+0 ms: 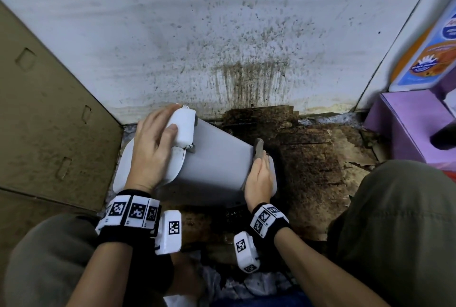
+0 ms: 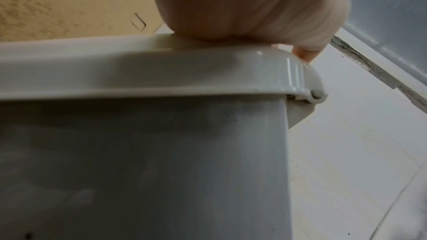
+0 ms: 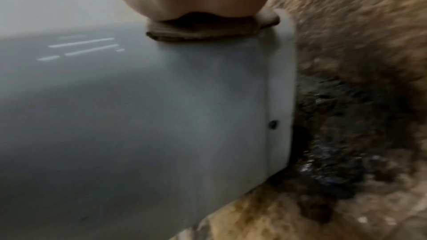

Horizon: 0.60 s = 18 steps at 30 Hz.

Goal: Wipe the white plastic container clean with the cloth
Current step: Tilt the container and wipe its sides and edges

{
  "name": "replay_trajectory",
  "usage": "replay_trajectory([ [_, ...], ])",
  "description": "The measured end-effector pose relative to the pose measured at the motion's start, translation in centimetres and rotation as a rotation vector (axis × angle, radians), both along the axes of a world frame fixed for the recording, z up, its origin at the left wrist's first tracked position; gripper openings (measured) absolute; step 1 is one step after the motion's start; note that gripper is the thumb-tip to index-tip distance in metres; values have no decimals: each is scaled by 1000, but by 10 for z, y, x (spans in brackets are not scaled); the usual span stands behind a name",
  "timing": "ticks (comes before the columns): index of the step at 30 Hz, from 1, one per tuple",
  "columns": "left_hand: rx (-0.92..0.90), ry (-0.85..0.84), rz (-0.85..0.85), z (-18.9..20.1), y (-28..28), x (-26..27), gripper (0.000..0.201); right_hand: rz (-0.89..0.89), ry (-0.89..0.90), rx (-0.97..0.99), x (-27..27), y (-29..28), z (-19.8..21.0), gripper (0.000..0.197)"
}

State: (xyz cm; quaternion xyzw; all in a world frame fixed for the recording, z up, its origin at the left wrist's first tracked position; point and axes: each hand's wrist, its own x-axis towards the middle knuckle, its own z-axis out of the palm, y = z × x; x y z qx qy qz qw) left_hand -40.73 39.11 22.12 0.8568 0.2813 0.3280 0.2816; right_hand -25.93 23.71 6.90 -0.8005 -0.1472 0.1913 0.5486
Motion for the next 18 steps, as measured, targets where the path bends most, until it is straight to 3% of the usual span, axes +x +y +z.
replay_trajectory([
  [5, 37, 6, 13, 1, -1, 3, 48, 92, -77, 127, -31, 30, 41, 52],
  [10, 61, 24, 10, 1, -3, 2, 49, 321, -264, 232, -59, 47, 86, 55],
  [15, 60, 11, 4, 0, -4, -1, 46, 410, -462, 236, -46, 34, 70, 54],
  [18, 61, 10, 1, 0, -5, -1, 46, 433, -475, 233, -28, 21, 48, 52],
])
